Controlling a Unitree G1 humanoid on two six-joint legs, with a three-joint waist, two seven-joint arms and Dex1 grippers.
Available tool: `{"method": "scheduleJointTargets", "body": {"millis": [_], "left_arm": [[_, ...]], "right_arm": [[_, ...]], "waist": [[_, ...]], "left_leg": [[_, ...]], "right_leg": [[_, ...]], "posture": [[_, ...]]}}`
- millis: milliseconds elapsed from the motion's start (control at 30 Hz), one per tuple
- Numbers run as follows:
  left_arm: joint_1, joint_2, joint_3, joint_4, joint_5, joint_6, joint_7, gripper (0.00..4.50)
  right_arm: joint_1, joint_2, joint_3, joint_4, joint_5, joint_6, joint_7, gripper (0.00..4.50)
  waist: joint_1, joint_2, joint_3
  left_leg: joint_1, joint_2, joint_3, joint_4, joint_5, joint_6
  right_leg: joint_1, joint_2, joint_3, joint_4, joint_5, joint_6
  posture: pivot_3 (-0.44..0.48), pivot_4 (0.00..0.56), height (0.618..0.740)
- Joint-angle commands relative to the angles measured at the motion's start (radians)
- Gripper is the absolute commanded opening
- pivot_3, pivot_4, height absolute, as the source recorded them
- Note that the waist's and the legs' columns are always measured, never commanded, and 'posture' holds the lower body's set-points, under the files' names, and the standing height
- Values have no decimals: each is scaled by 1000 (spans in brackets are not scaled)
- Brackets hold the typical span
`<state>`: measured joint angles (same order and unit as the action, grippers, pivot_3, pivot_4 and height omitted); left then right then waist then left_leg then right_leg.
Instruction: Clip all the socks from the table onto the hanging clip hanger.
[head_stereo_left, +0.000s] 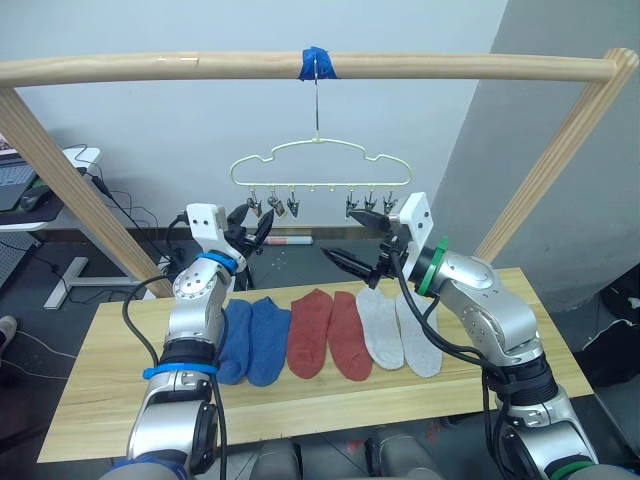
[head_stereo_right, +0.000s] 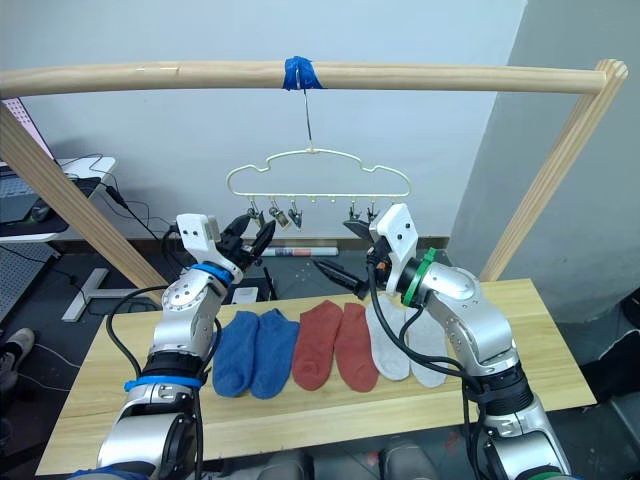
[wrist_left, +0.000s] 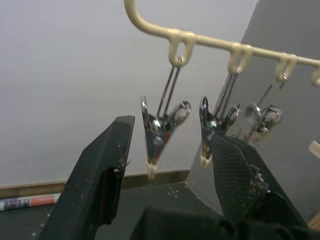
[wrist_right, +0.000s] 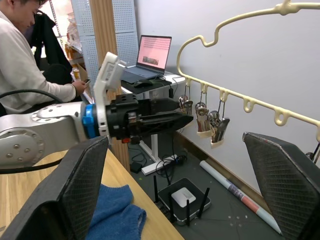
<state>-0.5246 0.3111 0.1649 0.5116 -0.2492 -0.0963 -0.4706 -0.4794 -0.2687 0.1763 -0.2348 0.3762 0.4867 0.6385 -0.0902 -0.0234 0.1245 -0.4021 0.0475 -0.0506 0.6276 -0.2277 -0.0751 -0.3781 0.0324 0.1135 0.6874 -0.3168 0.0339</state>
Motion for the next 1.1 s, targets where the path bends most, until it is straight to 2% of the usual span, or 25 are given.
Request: {"method": "scheduleJointTargets", "body": {"millis": [33,167,300,600,1100], "left_arm": [[7,18,18,-80,-12,16,2,2717],[11,21,26,-76,-9,22,17,2717],[-48,23,26,32,10,-18,34,2717],[-125,17,42,139,1,-59,28,2717],[-166,6,41,187,5,-98,14,2717]], "right_arm": [[-13,0,-20,-47,15,-4,0,4500],[-13,0,-19,-49,16,-3,1,4500],[-21,1,-14,-45,11,-3,2,4500],[-22,-3,-22,-61,15,10,-4,4500],[-20,-11,-25,-58,11,7,-9,4500]], "waist": [[0,0,0],[0,0,0],[0,0,0],[-1,0,1],[-9,-1,5]], "left_leg": [[0,0,0,0,0,0],[0,0,0,0,0,0],[0,0,0,0,0,0],[0,0,-1,0,0,0],[0,0,-1,0,0,0]], "right_leg": [[0,0,0,0,0,0],[0,0,0,0,0,0],[0,0,-1,0,0,0],[0,0,-1,0,0,0],[0,0,-1,0,0,0]], "posture": [[-86,120,740],[-84,120,740],[-89,121,740],[-106,119,740],[-108,126,740]]}}
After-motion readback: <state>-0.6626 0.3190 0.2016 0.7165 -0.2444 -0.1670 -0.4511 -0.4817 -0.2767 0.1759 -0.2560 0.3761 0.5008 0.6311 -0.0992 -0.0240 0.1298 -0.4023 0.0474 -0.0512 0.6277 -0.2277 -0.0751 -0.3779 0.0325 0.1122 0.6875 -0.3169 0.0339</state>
